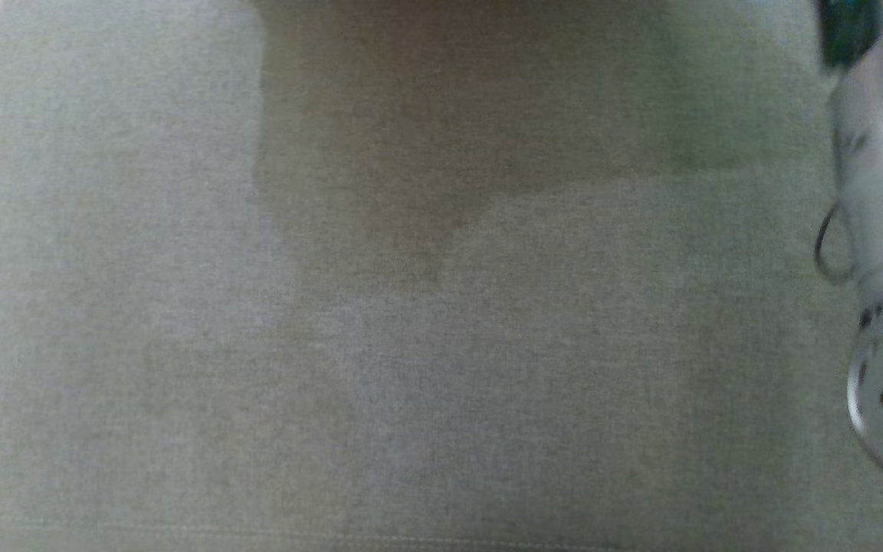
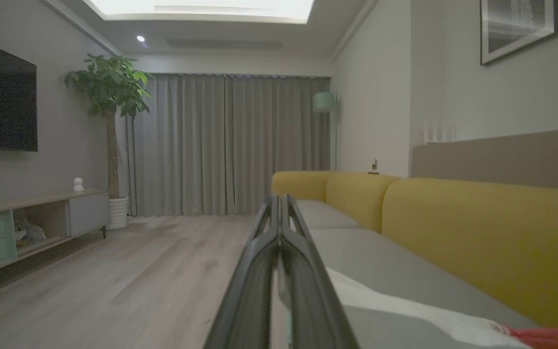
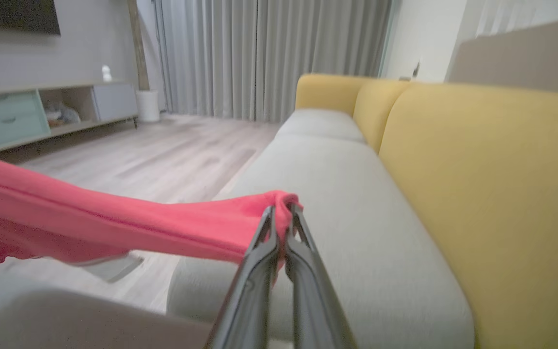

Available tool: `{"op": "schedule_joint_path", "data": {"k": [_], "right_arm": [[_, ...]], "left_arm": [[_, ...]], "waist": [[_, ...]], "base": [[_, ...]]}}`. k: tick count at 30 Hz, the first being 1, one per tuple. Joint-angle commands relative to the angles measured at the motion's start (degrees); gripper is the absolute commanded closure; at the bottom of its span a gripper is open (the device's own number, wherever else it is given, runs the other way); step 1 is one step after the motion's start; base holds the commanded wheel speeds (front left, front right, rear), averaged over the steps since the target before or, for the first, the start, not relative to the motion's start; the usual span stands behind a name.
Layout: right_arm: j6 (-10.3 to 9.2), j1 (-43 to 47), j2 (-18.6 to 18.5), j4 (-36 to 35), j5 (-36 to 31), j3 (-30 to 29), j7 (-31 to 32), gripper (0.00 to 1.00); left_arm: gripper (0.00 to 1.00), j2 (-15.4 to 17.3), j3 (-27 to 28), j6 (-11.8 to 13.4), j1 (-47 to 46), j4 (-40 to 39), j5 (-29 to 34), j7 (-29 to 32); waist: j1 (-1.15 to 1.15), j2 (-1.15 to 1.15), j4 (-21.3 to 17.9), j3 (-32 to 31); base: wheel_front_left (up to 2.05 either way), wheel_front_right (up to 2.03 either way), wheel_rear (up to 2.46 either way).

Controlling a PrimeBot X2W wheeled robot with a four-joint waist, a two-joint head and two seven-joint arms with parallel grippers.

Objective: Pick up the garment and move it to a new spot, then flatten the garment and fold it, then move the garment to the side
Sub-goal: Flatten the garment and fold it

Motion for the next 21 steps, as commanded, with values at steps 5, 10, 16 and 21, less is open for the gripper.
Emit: {"op": "schedule_joint_path", "data": {"k": [5, 10, 16, 21], "right_arm": [[0.37, 6.71, -1.17, 7.81, -0.07, 3.83, 1.24, 1.00], [0.37, 11.69, -3.58, 13.95, 0.83, 7.36, 4.68, 1.00], [0.37, 16.38, -6.29, 16.07, 4.54, 11.96, 9.43, 1.00], [0.37, 20.86, -5.71, 16.49, 10.70, 18.16, 14.57, 1.00]], "left_arm": [[1.00, 3.65, -5.69, 0.11, 11.52, -2.22, -1.78, -1.11], [1.00, 5.00, -10.50, 0.11, 22.74, -5.27, -2.30, -1.33], [1.00, 8.22, -14.89, 0.11, 33.41, -10.96, -1.04, -1.36], [1.00, 11.66, -17.71, 0.30, 40.40, -14.60, -0.01, -0.40]], "waist": [[0.00, 0.00, 1.25, -2.12], [0.00, 0.00, 1.99, -4.81], [0.00, 0.00, 2.61, -9.42], [0.00, 0.00, 2.50, -13.81]], "base": [[0.00, 0.00, 0.00], [0.00, 0.00, 0.00], [0.00, 0.00, 0.00], [0.00, 0.00, 0.00]]}}
